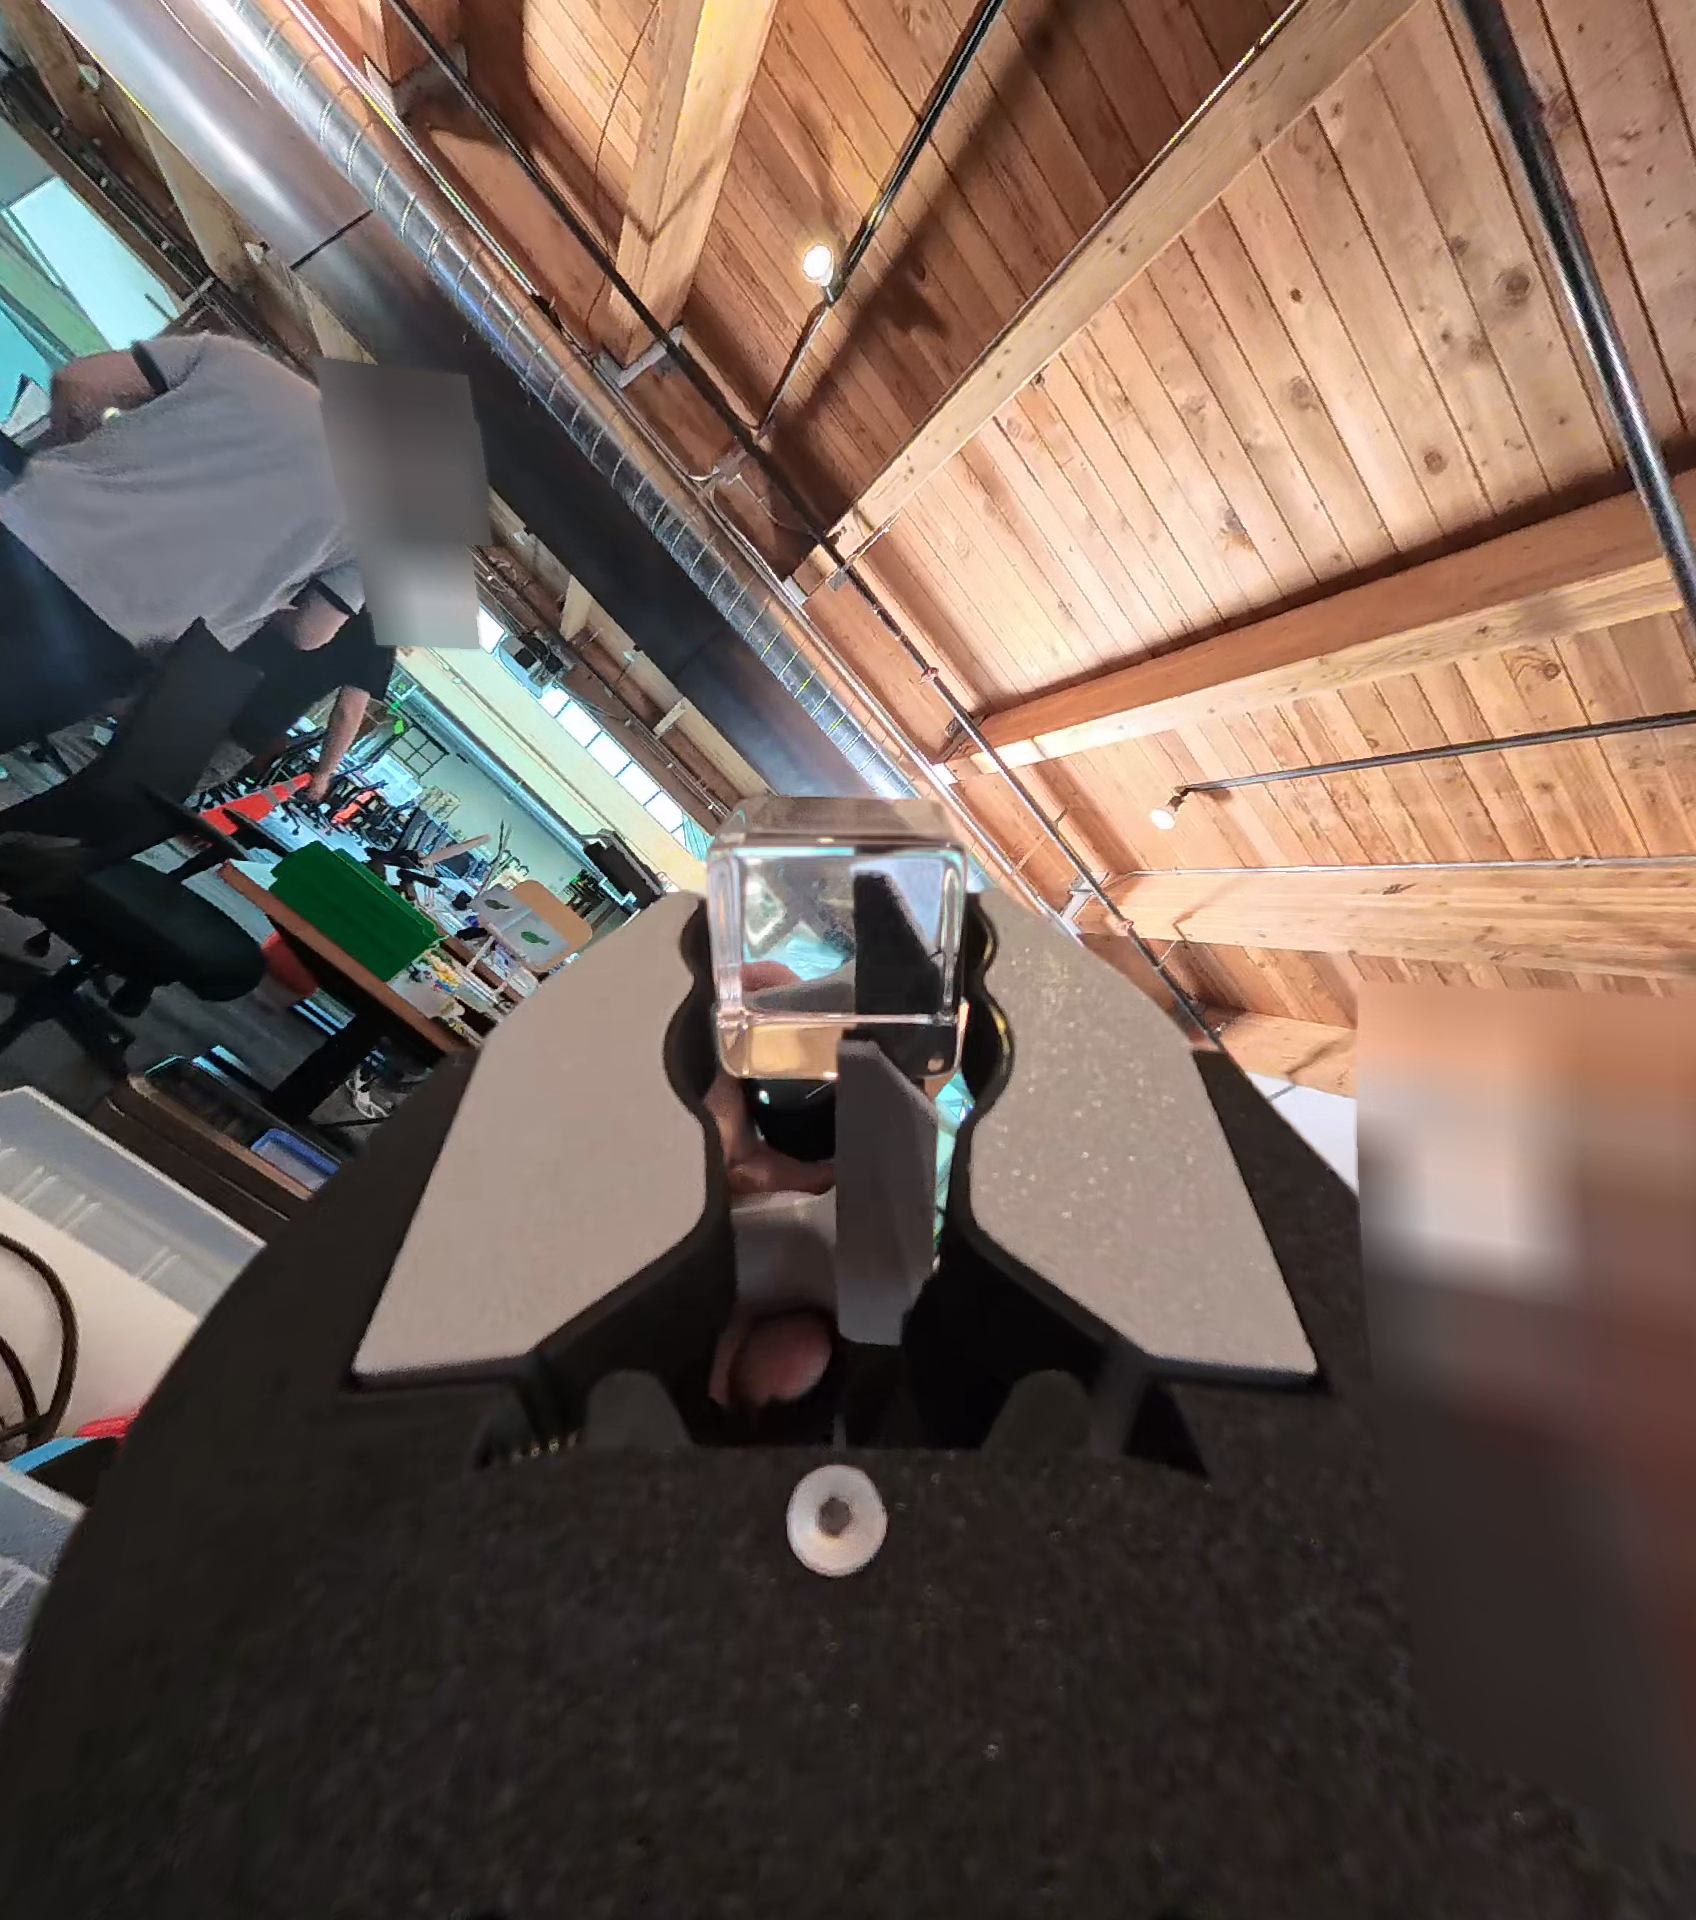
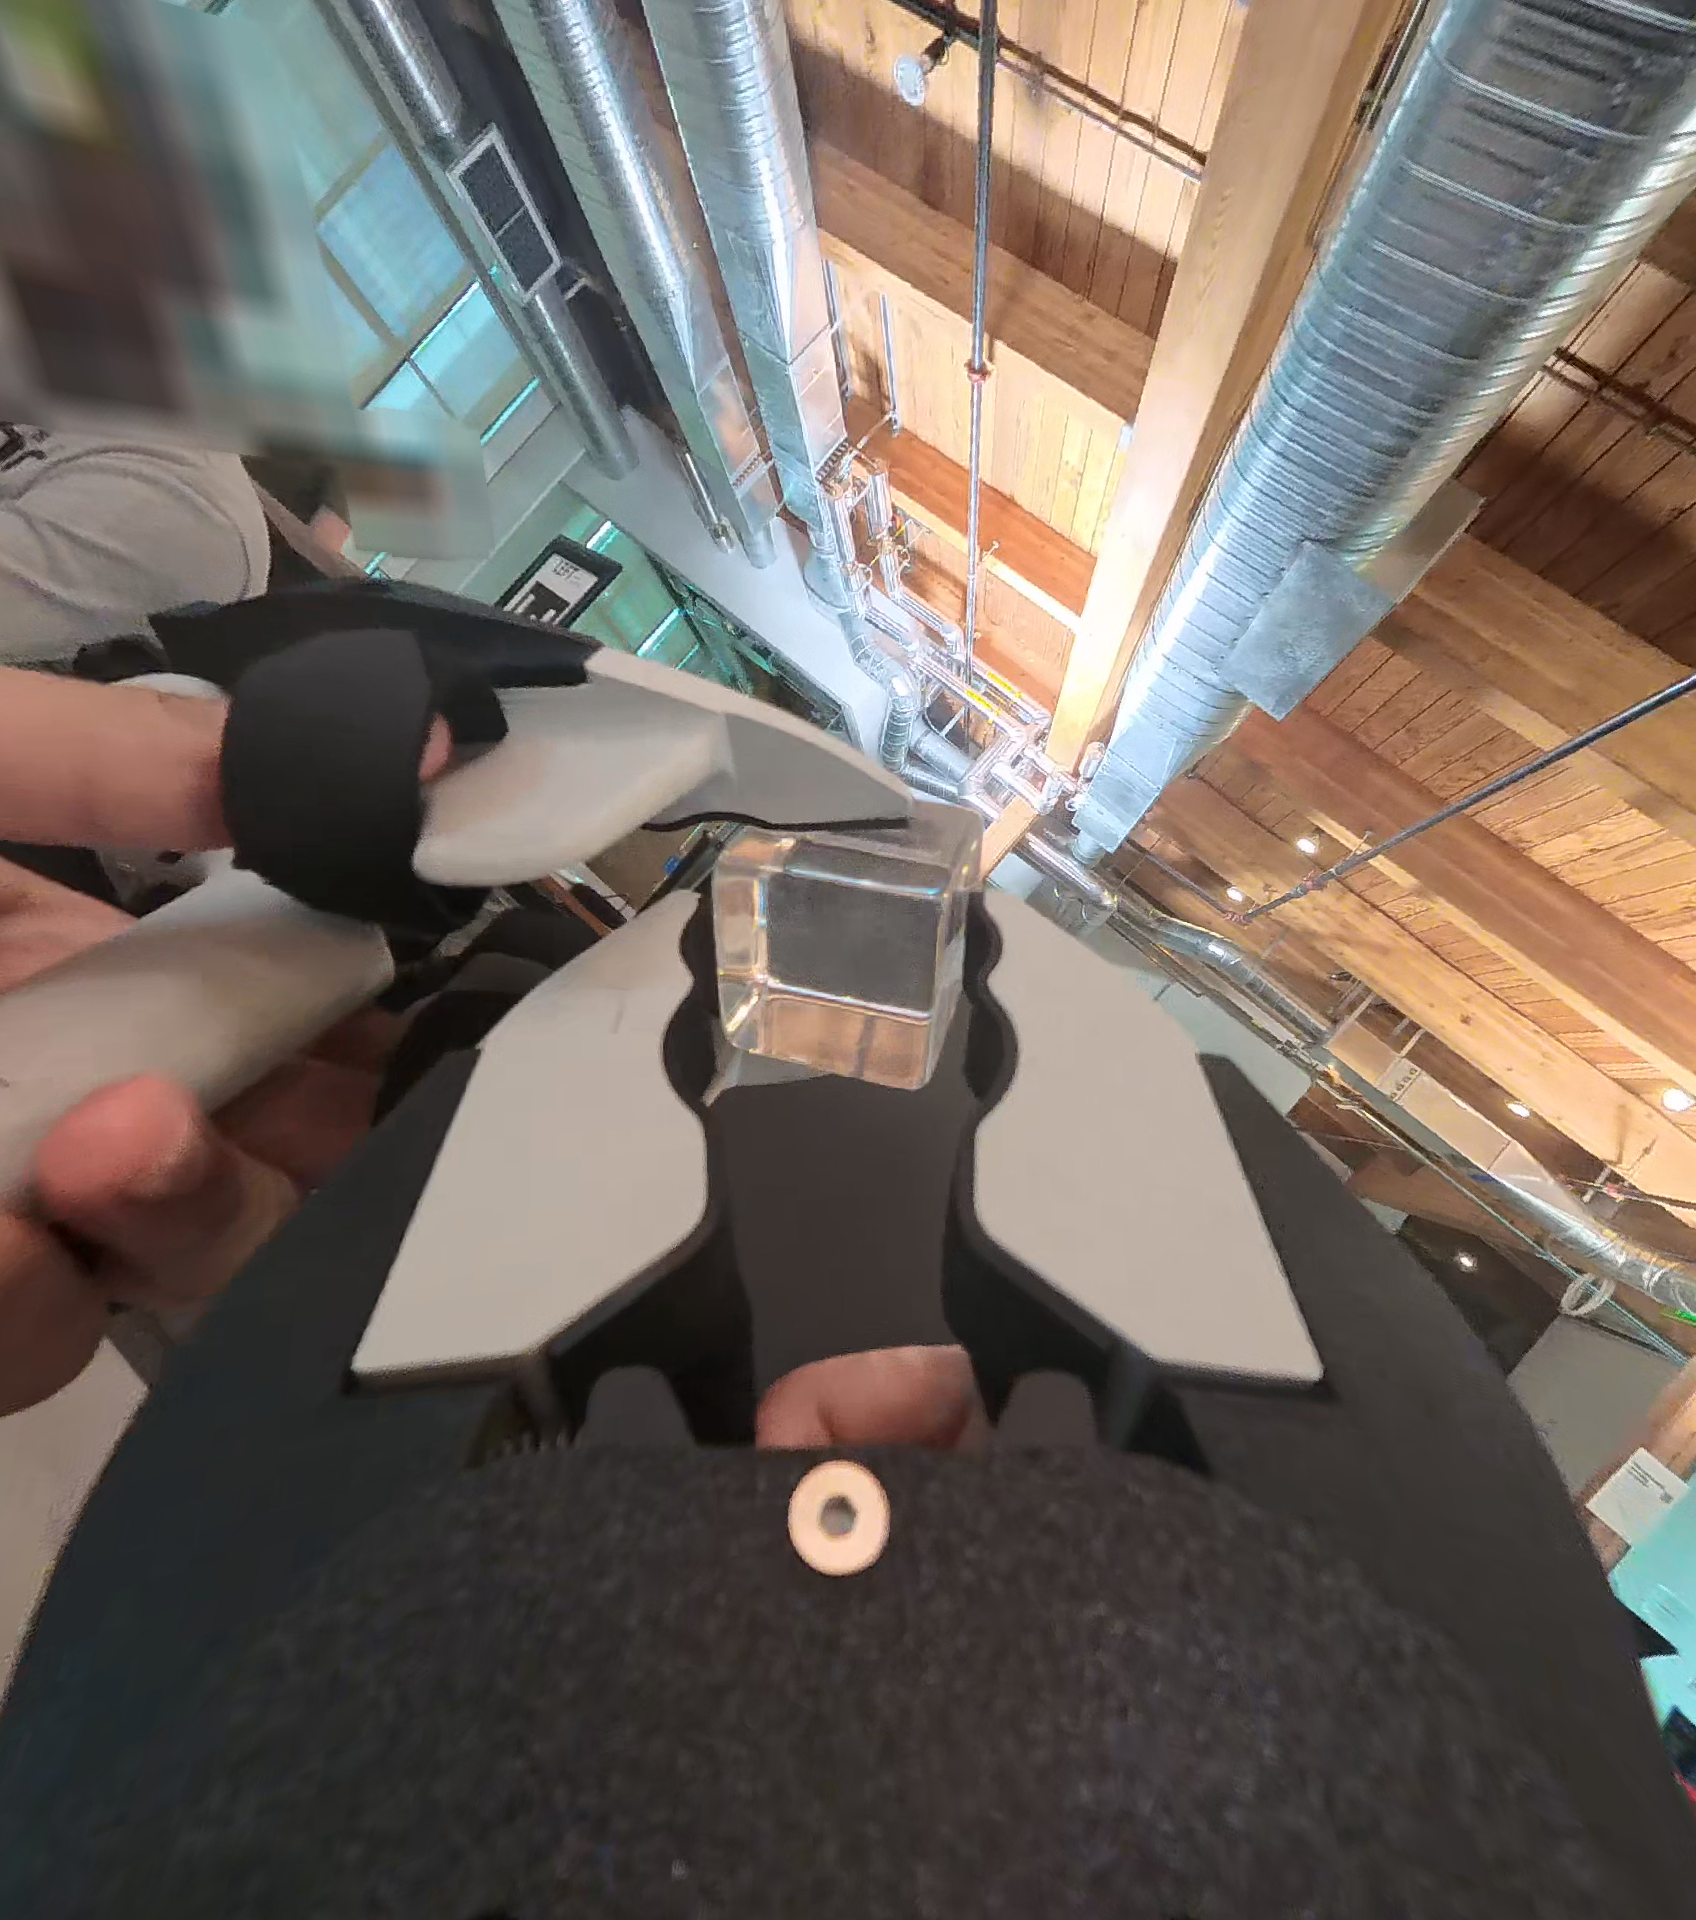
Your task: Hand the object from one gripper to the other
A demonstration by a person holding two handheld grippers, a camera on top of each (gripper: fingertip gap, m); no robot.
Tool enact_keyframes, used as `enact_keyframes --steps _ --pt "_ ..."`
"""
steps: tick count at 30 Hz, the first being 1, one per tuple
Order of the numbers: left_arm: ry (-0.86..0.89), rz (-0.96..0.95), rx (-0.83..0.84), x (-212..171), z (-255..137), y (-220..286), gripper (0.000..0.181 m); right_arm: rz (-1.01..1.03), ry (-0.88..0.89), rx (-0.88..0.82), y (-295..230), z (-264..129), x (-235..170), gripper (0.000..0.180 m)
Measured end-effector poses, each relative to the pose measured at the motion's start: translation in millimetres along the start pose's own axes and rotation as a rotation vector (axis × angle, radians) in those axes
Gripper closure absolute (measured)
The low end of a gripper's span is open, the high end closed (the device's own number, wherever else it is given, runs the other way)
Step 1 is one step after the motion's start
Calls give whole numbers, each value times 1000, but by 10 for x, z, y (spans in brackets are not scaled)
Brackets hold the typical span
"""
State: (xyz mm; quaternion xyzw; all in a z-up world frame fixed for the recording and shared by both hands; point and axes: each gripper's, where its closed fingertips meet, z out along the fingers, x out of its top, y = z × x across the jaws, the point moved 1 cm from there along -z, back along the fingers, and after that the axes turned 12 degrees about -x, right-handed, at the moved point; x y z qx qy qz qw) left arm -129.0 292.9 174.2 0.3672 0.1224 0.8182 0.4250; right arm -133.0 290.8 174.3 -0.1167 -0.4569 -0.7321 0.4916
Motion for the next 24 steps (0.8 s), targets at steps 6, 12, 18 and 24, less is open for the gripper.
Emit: enact_keyframes --steps 6,12,18,24 --pt "-101 139 134 54 -83 -67 128 -26 -63 43 -38 28 -64 134" --pt "-123 302 409 474 -547 -74 147 -4 -123 62 -37 62 -178 135" --pt "-101 486 675 864 -990 230 152 99 -178 110 47 65 -228 135" --pt "-325 539 770 598 -880 410 141 222 -511 219 680 -99 -824 136"
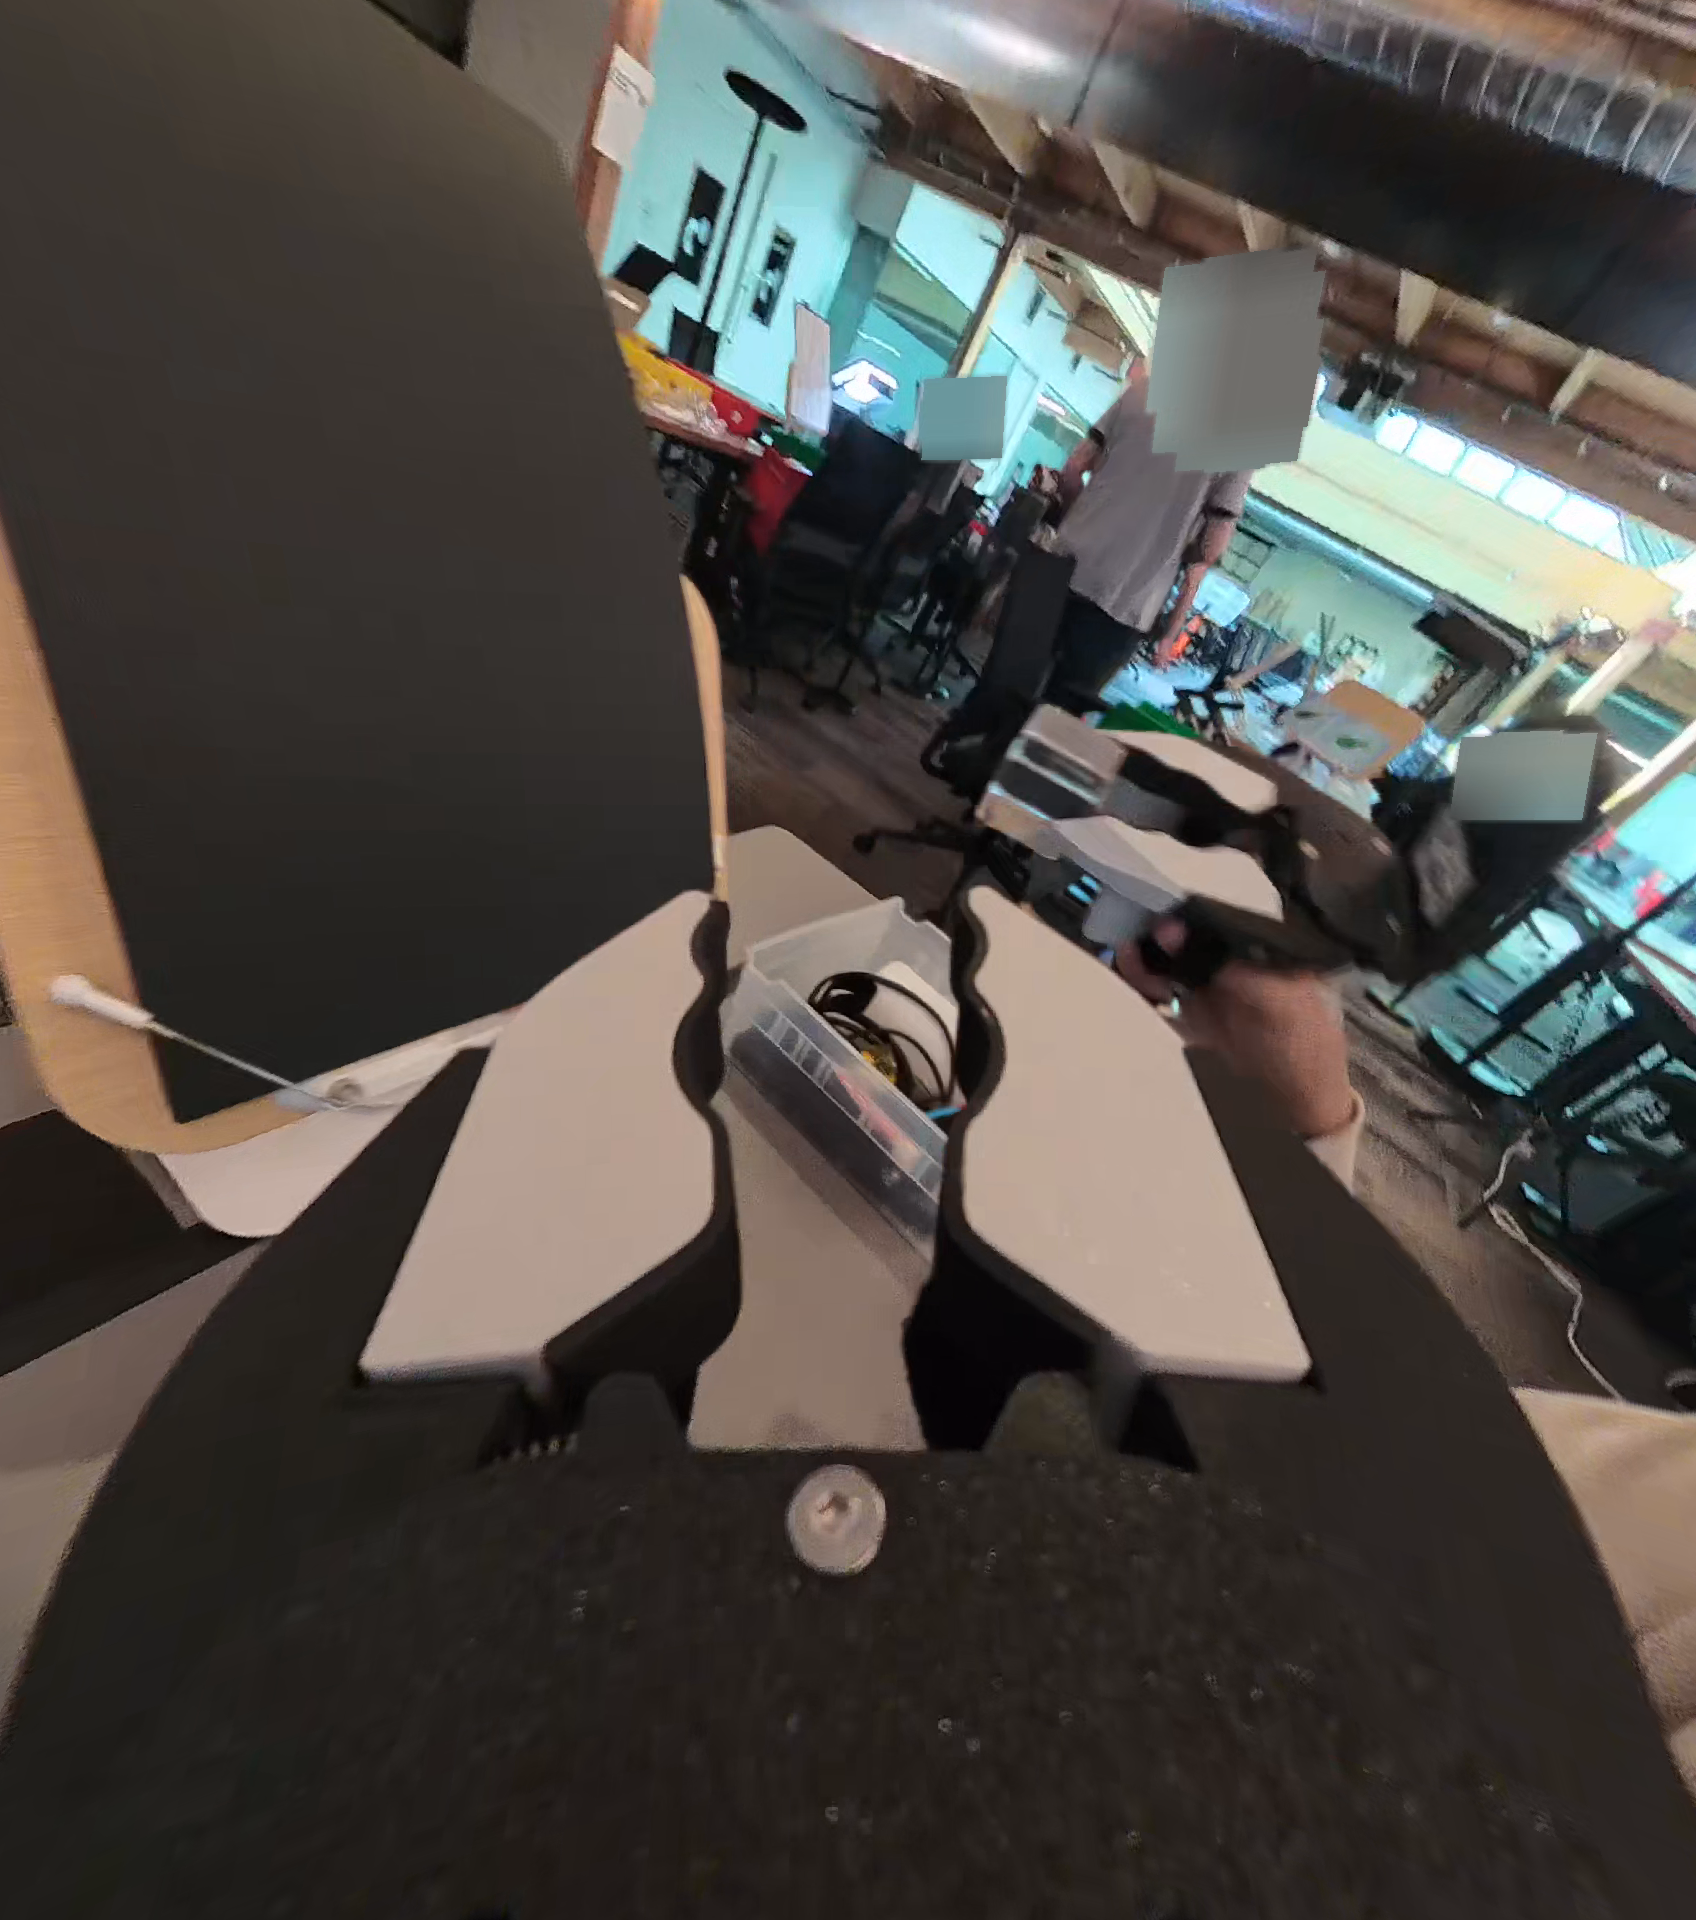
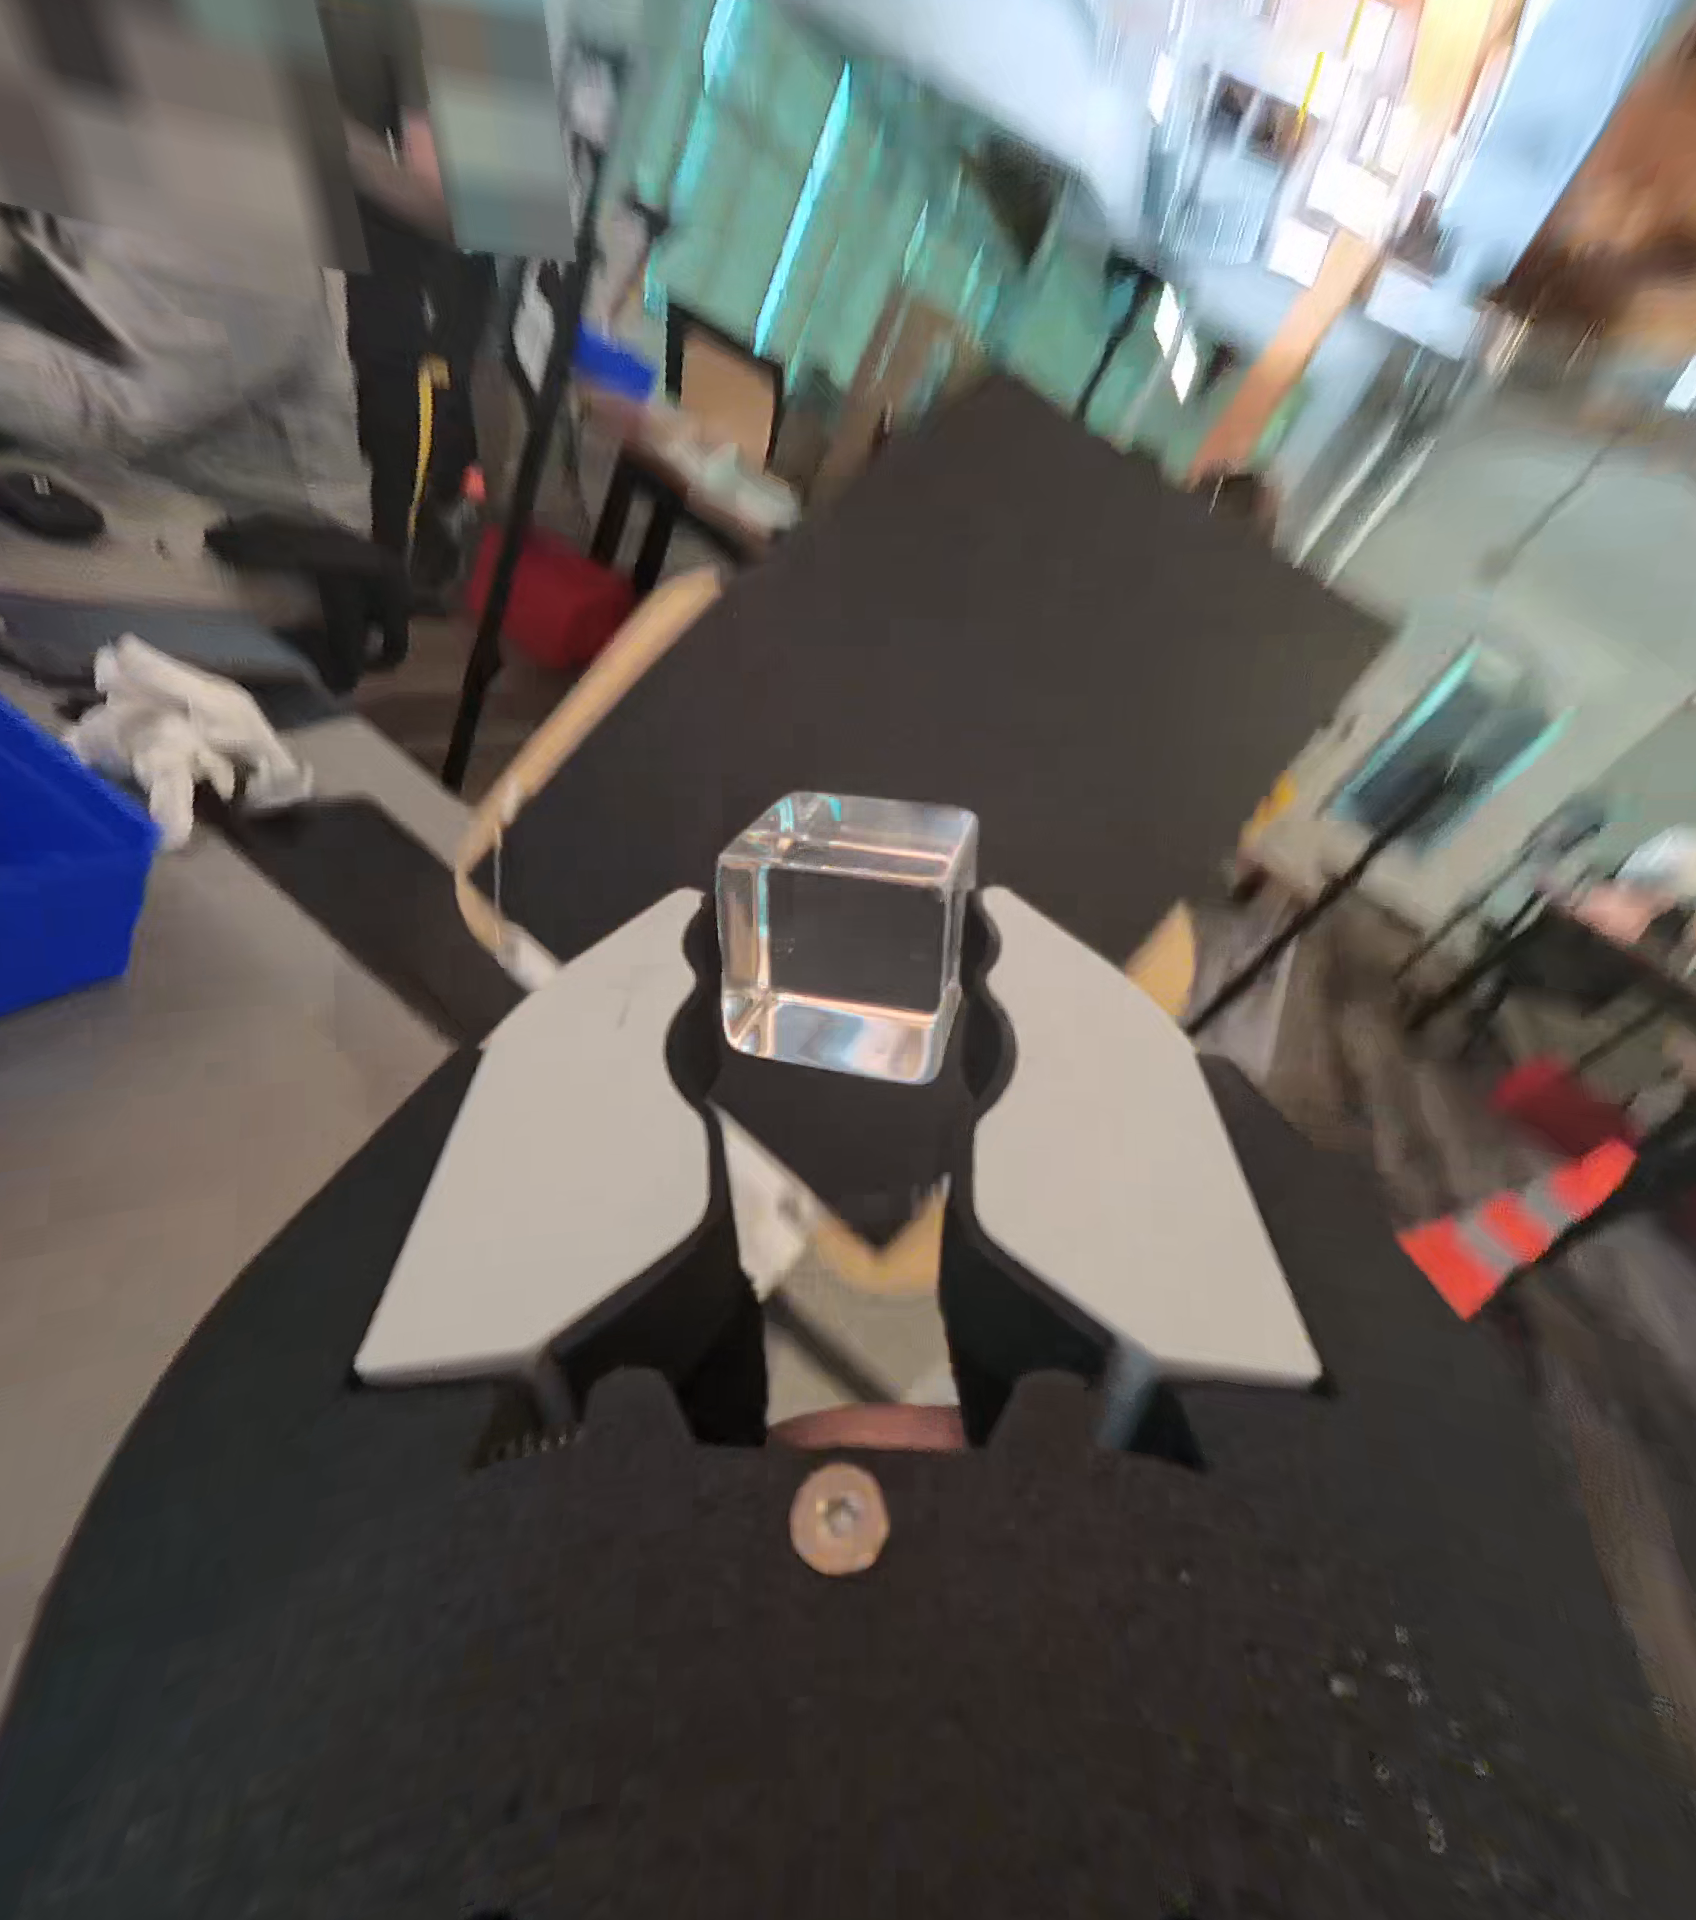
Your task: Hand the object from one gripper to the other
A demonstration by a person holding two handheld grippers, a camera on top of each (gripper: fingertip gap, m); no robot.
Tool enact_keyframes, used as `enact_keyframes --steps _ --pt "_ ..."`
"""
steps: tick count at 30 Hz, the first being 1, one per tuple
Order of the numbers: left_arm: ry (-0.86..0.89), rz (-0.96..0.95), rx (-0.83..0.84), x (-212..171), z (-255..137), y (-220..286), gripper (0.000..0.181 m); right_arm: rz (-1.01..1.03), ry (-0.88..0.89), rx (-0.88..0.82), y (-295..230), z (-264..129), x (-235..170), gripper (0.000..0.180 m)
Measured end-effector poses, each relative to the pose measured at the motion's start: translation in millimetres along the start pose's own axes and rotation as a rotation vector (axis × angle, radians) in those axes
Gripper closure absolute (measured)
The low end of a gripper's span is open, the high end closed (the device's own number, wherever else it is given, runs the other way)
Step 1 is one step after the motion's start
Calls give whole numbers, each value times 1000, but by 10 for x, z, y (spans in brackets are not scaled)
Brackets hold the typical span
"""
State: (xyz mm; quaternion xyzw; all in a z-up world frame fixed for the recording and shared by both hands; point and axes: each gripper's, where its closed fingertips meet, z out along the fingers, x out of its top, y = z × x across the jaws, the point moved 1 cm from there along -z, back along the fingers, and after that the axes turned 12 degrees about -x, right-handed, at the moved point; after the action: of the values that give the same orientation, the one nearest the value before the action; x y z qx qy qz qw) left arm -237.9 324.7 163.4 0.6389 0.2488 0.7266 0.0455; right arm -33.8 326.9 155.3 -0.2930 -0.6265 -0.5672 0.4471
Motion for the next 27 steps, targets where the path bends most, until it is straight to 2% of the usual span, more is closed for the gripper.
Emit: enact_keyframes --steps 2,5,8,10,12,13,15,19,24,27 --pt "-33 24 -43 -43 76 179 139 47 -223 8 379 -47 -515 136" --pt "-90 65 -78 -140 226 390 137 -44 -591 8 774 -193 -1522 136" --pt "-61 133 -84 -98 299 560 145 -117 -932 185 695 -434 -2414 136" --pt "-63 153 -65 -107 321 609 144 -86 -1048 293 541 -487 -2720 136" --pt "-119 175 -38 -183 349 625 144 -99 -1112 317 492 -443 -2914 136" --pt "-130 193 -26 -200 363 635 144 -146 -1112 265 563 -357 -2996 136" --pt "-133 226 -2 -212 389 652 143 -109 -1104 204 617 -171 -3112 135" --pt "-159 258 31 -271 461 688 137 -43 -1181 298 430 -155 -3448 136" --pt "-253 258 169 -476 503 522 139 84 -1110 281 421 16 -3468 136" --pt "-359 284 263 -584 360 438 134 109 -1093 251 564 -81 -3201 119"
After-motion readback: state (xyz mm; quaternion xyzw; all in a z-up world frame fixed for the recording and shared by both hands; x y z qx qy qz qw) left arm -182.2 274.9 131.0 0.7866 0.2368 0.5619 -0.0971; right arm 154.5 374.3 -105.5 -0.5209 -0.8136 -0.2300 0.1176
